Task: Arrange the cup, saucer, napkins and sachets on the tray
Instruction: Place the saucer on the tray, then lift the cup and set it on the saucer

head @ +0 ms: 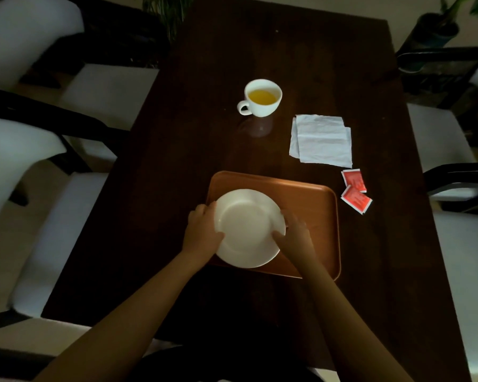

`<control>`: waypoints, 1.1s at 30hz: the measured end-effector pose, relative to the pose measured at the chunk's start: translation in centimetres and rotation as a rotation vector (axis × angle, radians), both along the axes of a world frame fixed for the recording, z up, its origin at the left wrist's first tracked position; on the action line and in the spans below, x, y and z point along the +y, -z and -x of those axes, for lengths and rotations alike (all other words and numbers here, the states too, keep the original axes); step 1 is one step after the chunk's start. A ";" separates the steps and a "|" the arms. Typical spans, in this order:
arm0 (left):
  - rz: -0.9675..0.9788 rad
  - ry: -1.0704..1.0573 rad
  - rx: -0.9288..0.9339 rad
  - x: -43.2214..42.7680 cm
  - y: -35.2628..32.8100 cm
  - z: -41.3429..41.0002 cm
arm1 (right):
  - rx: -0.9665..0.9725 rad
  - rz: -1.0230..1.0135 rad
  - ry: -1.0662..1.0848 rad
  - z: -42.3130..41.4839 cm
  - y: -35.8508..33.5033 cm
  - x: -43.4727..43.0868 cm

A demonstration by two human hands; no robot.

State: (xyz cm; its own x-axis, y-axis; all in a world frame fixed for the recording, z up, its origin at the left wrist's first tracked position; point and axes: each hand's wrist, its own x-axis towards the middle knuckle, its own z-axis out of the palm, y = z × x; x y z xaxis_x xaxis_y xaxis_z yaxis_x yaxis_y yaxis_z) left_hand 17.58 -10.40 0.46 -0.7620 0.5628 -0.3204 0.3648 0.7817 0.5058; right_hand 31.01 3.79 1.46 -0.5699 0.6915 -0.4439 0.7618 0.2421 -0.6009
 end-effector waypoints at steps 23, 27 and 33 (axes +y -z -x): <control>-0.158 0.051 0.133 12.0 -1.9 12.8 | 0.286 -0.094 -0.006 11.1 -2.2 10.5; -0.250 0.059 0.099 15.4 -1.8 17.4 | 0.260 -0.078 -0.031 14.1 -1.3 13.2; -0.345 0.084 -0.057 19.3 -0.1 21.8 | 0.319 0.025 0.037 18.3 0.2 16.3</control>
